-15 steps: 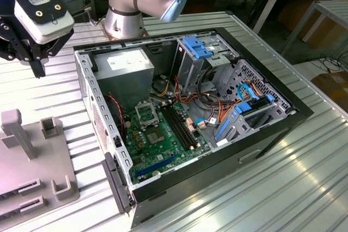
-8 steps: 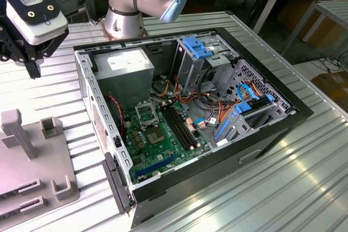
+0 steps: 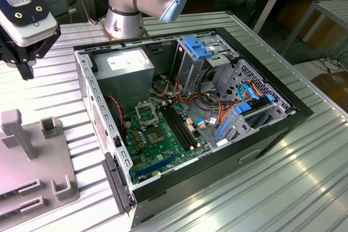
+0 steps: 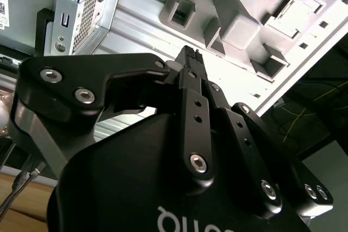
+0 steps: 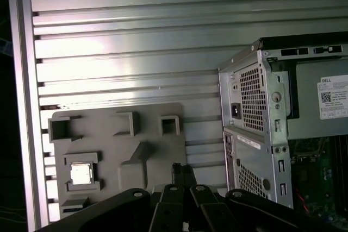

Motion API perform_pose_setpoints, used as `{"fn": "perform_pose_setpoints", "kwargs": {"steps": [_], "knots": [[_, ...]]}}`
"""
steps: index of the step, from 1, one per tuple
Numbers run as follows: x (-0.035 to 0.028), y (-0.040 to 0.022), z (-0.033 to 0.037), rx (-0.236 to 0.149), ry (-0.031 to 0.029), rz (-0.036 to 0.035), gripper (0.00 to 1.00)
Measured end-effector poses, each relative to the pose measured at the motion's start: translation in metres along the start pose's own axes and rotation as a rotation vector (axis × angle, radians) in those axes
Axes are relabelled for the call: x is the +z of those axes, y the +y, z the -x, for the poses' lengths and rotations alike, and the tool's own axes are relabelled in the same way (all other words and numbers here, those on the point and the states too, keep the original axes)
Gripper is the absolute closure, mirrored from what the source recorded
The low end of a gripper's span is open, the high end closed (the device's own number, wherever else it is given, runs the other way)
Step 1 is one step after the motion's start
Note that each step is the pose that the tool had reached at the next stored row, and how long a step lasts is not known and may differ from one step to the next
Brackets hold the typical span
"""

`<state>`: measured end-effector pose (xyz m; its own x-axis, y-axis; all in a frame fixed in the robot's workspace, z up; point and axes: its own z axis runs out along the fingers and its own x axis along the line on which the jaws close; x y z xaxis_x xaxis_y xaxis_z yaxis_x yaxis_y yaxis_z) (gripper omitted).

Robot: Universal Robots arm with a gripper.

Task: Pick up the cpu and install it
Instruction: 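Reach for the cpu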

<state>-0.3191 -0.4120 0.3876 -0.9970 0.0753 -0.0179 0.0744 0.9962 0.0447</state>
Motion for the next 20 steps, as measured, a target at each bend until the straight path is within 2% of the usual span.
{"fn": "perform_pose_setpoints", "kwargs": {"steps": [12,20], "knots": [[0.0005,-0.0032,-0.0132,0.0,0.0001,0.0,0.89],[0.0005,-0.0033,-0.0143,0.0,0.0002,0.0,0.89]]}}
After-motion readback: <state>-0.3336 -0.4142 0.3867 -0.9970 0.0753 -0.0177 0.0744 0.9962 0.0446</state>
